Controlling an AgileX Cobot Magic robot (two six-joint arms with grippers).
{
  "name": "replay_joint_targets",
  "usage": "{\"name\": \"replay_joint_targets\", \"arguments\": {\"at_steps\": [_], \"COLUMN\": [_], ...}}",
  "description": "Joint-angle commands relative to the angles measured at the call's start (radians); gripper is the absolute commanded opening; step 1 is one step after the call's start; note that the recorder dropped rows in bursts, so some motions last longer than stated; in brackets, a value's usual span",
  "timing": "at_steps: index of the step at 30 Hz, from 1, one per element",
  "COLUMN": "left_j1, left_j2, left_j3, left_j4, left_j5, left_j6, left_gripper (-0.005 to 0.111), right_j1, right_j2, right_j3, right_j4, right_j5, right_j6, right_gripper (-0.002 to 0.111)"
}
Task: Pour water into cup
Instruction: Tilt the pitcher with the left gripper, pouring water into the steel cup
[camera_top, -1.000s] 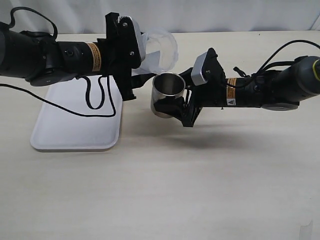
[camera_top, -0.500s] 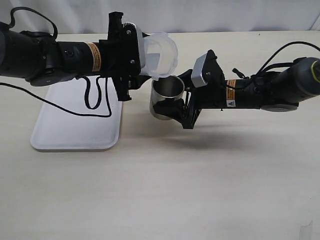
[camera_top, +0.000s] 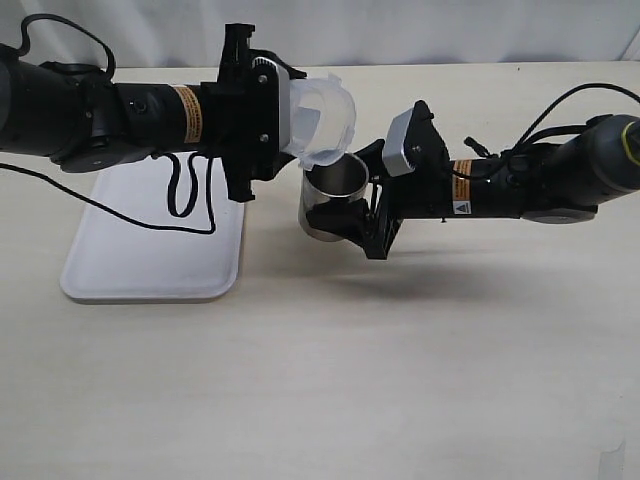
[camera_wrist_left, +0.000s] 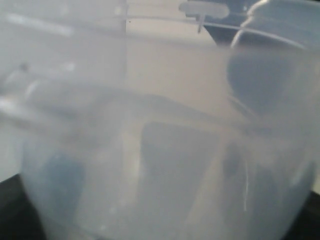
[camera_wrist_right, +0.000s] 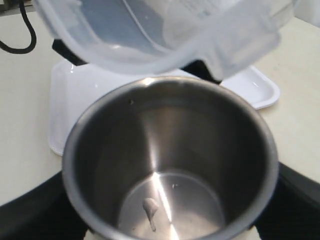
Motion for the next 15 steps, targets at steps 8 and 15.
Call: {"name": "replay_joint_targets", "arguments": {"at_steps": [8, 15], "left_j1": [-0.002, -0.002], "left_j2": [-0.014, -0.014], "left_j3": [-0.008, -0.008], "left_j4": [-0.012, -0.012], "left_j5": [-0.013, -0.010], "left_j6": [0.069, 0.093], "left_gripper": [0.000, 0.000], "right_j1": [0.001, 0.001], "right_j2": [-0.001, -0.001], "right_j3": [-0.005, -0.005], "right_j4": [-0.041, -0.050], "right_j5": [-0.021, -0.021], "right_j6": [-0.017, -0.017], "right_gripper": [0.004, 0.004]}}
